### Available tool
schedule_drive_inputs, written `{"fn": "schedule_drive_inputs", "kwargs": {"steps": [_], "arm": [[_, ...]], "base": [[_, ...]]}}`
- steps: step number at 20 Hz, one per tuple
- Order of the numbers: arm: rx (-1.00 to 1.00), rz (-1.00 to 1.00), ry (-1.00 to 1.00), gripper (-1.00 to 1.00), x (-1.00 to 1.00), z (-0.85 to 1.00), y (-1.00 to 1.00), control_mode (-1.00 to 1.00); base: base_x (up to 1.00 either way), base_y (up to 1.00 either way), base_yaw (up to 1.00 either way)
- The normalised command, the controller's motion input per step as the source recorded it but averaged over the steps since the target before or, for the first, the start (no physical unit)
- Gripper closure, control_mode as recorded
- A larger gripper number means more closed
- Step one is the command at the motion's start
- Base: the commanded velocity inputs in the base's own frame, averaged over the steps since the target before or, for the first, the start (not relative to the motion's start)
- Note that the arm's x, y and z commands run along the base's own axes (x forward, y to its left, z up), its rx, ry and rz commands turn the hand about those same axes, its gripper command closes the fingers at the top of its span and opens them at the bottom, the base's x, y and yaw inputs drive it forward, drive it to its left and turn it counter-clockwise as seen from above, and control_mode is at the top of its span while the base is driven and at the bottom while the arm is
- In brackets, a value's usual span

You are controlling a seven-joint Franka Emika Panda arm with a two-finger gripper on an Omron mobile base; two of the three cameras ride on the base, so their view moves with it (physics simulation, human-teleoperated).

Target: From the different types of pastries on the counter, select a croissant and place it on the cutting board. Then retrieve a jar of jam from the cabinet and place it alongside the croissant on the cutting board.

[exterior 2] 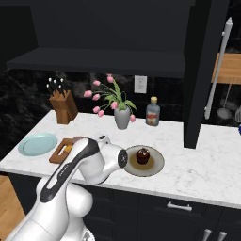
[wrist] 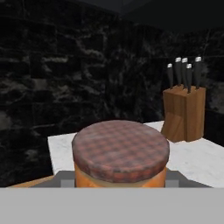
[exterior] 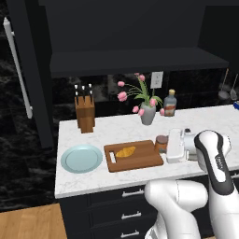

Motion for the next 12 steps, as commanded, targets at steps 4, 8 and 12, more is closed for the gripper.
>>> {"fn": "schedule_drive_inputs", "kwargs": {"steps": [4, 8, 12], "arm": [[0.00, 0.00, -0.06, 1.00, 0.04, -0.25, 0.21, -1.00], [0.00, 0.00, -0.06, 1.00, 0.02, -0.23, 0.25, -1.00], [0.00, 0.00, -0.03, 1.00, 0.03, -0.22, 0.30, -1.00]], "base": [[0.00, 0.00, 0.00], [0.00, 0.00, 0.00], [0.00, 0.00, 0.00]]}}
